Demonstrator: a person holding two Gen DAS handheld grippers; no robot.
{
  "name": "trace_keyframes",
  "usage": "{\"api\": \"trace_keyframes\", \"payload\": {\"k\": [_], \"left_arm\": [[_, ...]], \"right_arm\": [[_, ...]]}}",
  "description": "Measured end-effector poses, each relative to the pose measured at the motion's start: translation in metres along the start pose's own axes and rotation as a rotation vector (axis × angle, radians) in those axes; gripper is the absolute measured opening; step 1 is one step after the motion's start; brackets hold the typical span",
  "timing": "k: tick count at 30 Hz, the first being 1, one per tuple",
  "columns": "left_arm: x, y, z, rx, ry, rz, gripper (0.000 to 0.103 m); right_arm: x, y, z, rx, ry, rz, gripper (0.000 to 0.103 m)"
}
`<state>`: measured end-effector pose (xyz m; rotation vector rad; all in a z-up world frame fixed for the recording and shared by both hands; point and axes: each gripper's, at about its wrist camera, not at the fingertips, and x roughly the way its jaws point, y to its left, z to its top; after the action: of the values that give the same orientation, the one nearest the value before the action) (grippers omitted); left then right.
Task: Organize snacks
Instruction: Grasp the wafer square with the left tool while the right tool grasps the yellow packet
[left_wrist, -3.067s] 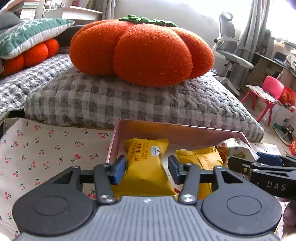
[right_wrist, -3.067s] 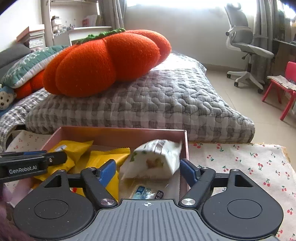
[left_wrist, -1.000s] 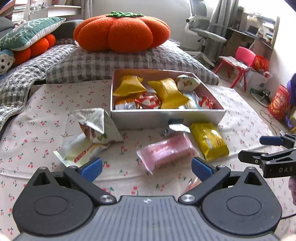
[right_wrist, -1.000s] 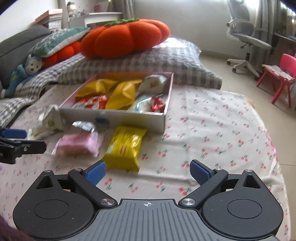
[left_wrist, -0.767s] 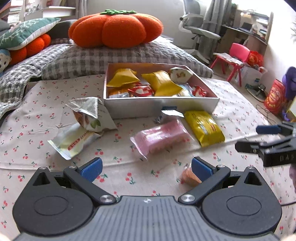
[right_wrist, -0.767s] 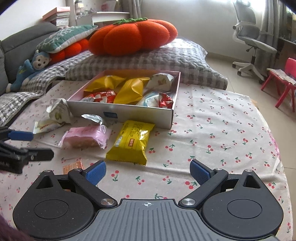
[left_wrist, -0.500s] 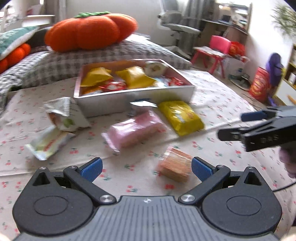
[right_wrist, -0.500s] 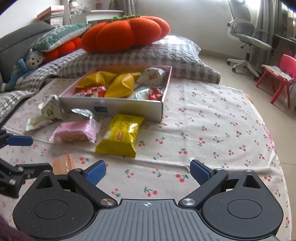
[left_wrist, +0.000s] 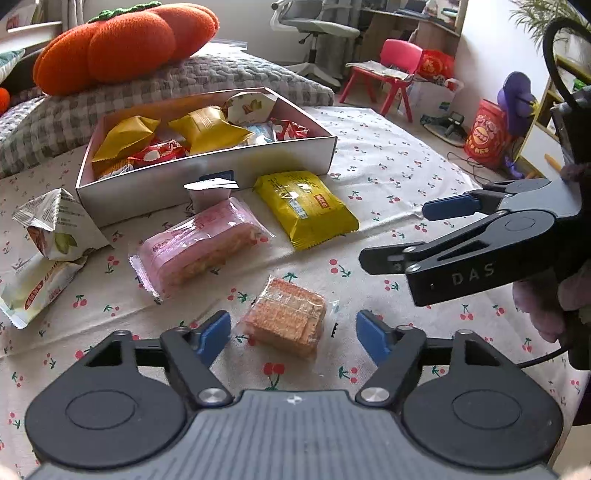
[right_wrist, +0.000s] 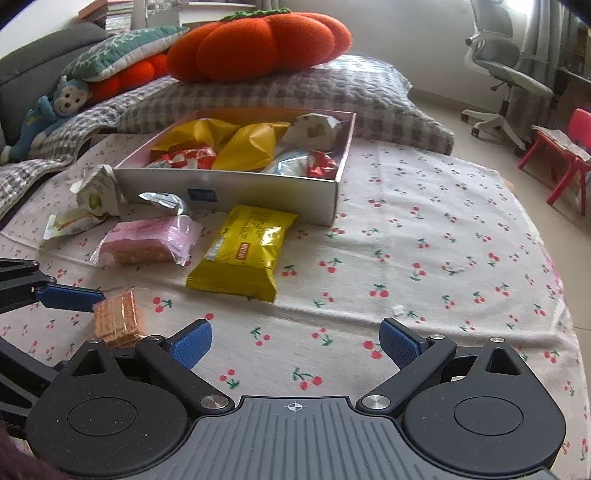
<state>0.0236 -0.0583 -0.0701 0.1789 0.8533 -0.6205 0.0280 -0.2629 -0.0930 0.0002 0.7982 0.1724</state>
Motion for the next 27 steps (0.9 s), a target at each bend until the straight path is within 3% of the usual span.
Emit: {"api": "trace_keyframes", "payload": {"k": [12, 22, 27], "left_arm": [[0.001, 0.002, 0.007, -0.019, -0.002, -0.013, 0.043], [0.001, 0.009, 0.011, -0.031, 0.002, 0.019, 0.041], [0.002, 0.013, 0.010, -0.052, 0.003, 0.026, 0.047]], "right_arm": [[0.021, 0.012, 0.021, 0.065, 0.015, 0.047, 0.099], [0.037, 0.026, 0.031, 0.019, 0.000, 0.025, 0.098], [0.040, 0.021, 0.033, 0.032, -0.012, 0.022, 0.094]]}}
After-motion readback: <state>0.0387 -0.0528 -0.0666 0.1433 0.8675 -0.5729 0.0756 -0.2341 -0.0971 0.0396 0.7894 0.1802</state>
